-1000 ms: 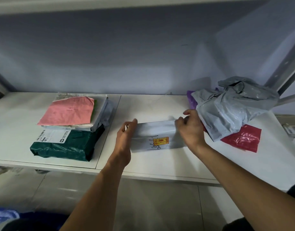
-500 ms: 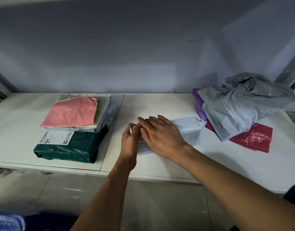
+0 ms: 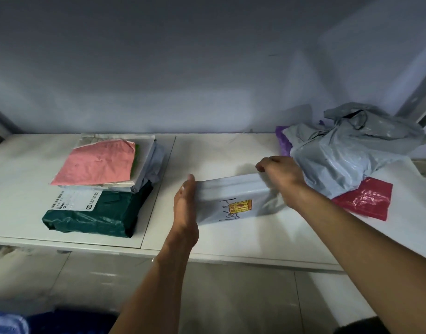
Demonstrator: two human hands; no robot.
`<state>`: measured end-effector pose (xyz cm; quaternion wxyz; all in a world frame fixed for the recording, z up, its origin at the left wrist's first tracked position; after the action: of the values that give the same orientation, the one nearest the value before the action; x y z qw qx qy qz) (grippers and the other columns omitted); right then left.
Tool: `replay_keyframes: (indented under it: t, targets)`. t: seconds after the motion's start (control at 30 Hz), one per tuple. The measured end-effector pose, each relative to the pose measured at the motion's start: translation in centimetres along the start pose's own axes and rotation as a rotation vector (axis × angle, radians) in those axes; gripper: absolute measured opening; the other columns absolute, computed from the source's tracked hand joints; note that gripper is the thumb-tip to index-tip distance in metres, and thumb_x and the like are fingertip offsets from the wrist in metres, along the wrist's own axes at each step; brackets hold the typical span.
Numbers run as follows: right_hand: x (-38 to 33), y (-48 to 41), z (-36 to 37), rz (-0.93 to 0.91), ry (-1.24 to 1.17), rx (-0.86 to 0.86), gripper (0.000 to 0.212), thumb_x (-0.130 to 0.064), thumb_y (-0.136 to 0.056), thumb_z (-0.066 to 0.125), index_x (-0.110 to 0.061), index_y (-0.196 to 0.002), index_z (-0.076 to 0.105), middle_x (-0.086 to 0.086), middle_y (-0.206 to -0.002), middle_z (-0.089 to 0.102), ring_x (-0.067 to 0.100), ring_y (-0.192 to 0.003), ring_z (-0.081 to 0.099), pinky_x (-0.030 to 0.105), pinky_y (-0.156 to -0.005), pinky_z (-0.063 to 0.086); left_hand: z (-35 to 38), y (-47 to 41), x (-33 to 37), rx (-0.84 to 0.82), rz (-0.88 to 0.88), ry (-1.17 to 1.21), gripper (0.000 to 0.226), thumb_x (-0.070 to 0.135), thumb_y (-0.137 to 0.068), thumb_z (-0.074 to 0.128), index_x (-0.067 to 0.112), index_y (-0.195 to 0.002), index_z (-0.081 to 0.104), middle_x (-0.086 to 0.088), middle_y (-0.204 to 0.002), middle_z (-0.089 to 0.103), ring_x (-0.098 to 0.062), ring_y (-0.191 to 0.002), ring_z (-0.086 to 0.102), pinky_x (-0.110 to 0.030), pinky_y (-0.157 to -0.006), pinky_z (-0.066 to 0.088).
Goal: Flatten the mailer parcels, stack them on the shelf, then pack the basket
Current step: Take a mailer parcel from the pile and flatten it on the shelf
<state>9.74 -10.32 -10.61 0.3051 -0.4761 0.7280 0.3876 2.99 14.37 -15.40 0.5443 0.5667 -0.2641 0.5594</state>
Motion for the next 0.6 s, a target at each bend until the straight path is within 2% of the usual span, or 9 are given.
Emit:
replay_keyframes:
  t: [0.1, 0.17, 0.23, 0.3, 0.37, 0.47, 0.53, 0.6]
  targets:
    - [3.1, 0.8, 1.6, 0.280, -0.345, -0.188, 0.023, -0.034, -0.086, 0.059, -0.017, -0.091, 0.074, 0.004, -0.077, 0.066, 0.023, -0.068, 0.058, 0.027, -0.058, 0.045, 0.1, -0.4, -0.5, 0.012, -0.060, 0.067, 0.061, 0.070, -0.091, 0.034, 0.016, -0.089, 0.063, -0.014, -0.094, 0.072, -0.031, -0.092, 0.069, -0.044, -0.087, 0.053]
    - [4.3, 0.8, 2.5, 0.354, -0.449, -0.287, 0.030, -0.044, -0.089, 0.057, -0.022, -0.098, 0.075, 0.004, -0.090, 0.072, 0.025, -0.075, 0.063, 0.029, -0.067, 0.050, -0.1, -0.8, -0.8, 0.006, -0.114, 0.145, 0.073, 0.075, -0.090, 0.027, 0.014, -0.095, 0.067, -0.011, -0.098, 0.073, -0.030, -0.097, 0.069, -0.042, -0.089, 0.052]
    - [5.3, 0.7, 3.1, 0.399, -0.509, -0.331, 0.036, -0.053, -0.085, 0.060, -0.025, -0.102, 0.075, 0.006, -0.102, 0.074, 0.029, -0.087, 0.066, 0.038, -0.081, 0.054, -0.6, -0.8, -1.2, 0.008, -0.182, 0.227, 0.082, 0.076, -0.090, 0.022, 0.010, -0.108, 0.069, -0.014, -0.109, 0.072, -0.031, -0.104, 0.067, -0.044, -0.094, 0.050]
    - [6.1, 0.7, 3.1, 0.443, -0.593, -0.342, 0.043, -0.060, -0.083, 0.060, -0.026, -0.104, 0.075, 0.007, -0.101, 0.075, 0.031, -0.088, 0.067, 0.043, -0.082, 0.055, -0.9, -0.9, -2.0, 0.038, -0.233, 0.184, 0.071, 0.067, -0.094, 0.029, 0.010, -0.109, 0.068, -0.016, -0.113, 0.070, -0.033, -0.104, 0.066, -0.044, -0.095, 0.050]
    - [6.5, 0.9, 3.4, 0.483, -0.703, -0.340, 0.045, -0.062, -0.086, 0.055, -0.024, -0.101, 0.072, 0.005, -0.094, 0.075, 0.028, -0.079, 0.067, 0.038, -0.072, 0.055, -1.1, -0.6, -2.0, 0.108, -0.264, 0.138, 0.051, 0.054, -0.097, 0.040, 0.013, -0.102, 0.069, -0.015, -0.105, 0.070, -0.032, -0.097, 0.065, -0.040, -0.088, 0.053]
    - [6.4, 1.6, 3.4, 0.496, -0.712, -0.300, 0.033, -0.053, -0.090, 0.053, -0.024, -0.092, 0.069, 0.003, -0.078, 0.072, 0.025, -0.067, 0.064, 0.031, -0.063, 0.049, -1.4, -0.7, -1.4, 0.175, -0.187, 0.107, 0.030, 0.032, -0.097, 0.044, 0.014, -0.094, 0.067, -0.011, -0.089, 0.069, -0.029, -0.084, 0.063, -0.034, -0.075, 0.052]
    - [6.1, 1.9, 3.5, 0.465, -0.705, -0.288, 0.030, -0.043, -0.090, 0.053, -0.023, -0.076, 0.069, 0.000, -0.067, 0.070, 0.022, -0.061, 0.061, 0.028, -0.059, 0.045, -2.4, -1.0, -0.2, 0.229, -0.073, 0.028, 0.021, 0.020, -0.097, 0.044, 0.012, -0.097, 0.063, -0.011, -0.090, 0.065, -0.027, -0.086, 0.059, -0.030, -0.070, 0.048]
    - [5.9, 2.2, 3.2, 0.413, -0.708, -0.287, 0.035, -0.036, -0.087, 0.053, -0.022, -0.059, 0.069, -0.003, -0.065, 0.069, 0.021, -0.059, 0.060, 0.027, -0.058, 0.043, -3.1, -1.1, 0.9, 0.278, -0.014, -0.086, 0.020, 0.023, -0.098, 0.047, 0.012, -0.091, 0.062, -0.008, -0.092, 0.063, -0.027, -0.090, 0.057, -0.029, -0.070, 0.045]
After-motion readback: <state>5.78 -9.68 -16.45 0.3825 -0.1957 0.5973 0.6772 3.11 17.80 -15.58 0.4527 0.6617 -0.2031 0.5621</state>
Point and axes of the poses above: each hand's wrist, its own y-axis away from the middle knuckle, its own z-axis out of the palm, x = y × z, the point moved 10 cm from there along -y, towards the middle knuckle
